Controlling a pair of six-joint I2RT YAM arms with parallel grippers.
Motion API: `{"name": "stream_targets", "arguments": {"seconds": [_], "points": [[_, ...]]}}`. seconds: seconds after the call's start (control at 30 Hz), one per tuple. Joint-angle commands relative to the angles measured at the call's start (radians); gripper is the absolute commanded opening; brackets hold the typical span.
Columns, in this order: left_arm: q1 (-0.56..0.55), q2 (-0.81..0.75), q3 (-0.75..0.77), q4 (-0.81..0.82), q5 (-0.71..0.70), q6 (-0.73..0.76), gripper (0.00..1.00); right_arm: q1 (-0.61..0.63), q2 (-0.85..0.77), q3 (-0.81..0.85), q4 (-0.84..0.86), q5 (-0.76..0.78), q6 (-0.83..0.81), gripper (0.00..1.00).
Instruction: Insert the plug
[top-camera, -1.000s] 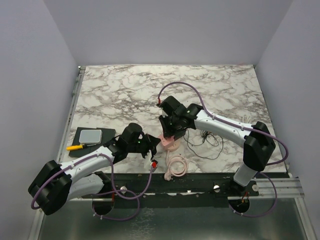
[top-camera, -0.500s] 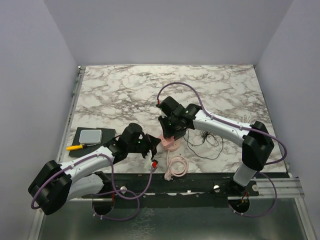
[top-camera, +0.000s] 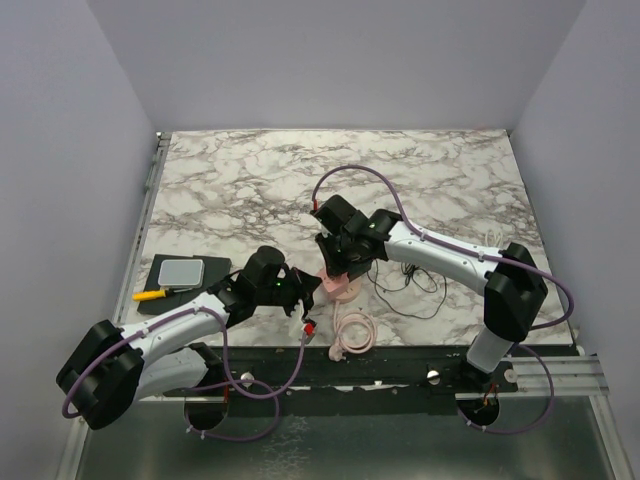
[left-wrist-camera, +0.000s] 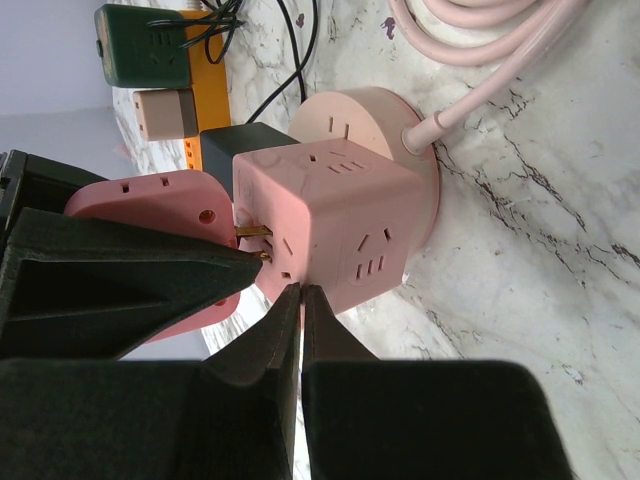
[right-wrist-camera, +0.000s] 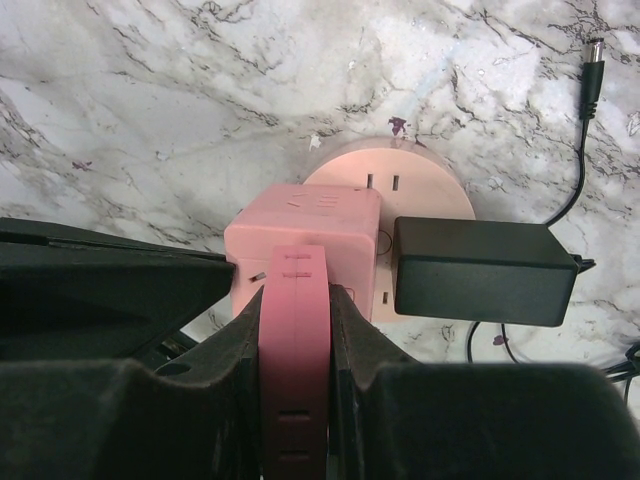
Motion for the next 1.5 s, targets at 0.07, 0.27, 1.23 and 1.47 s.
{"name": "stream_targets", "arguments": {"seconds": [0.07,0.27,1.23,1.47], "points": [[-0.011,0.036,0.008,-0.004,-0.001,-0.008,0.03,0.028,0.047,-0.014,-0.054,0.004,0.002,0.01],[-0.013,0.05,0.013,0.003,-0.004,-0.006,0.02,0.031,0.047,-0.027,-0.048,0.005,0.005,0.01],[-0.028,0.041,0.015,0.004,-0.029,-0.021,0.0,0.031,0.046,-0.185,0.021,-0.008,0.015,0.01],[-0.031,0.036,0.016,0.003,-0.032,-0.022,0.0,0.031,0.05,-0.213,0.009,-0.008,0.012,0.01]]}}
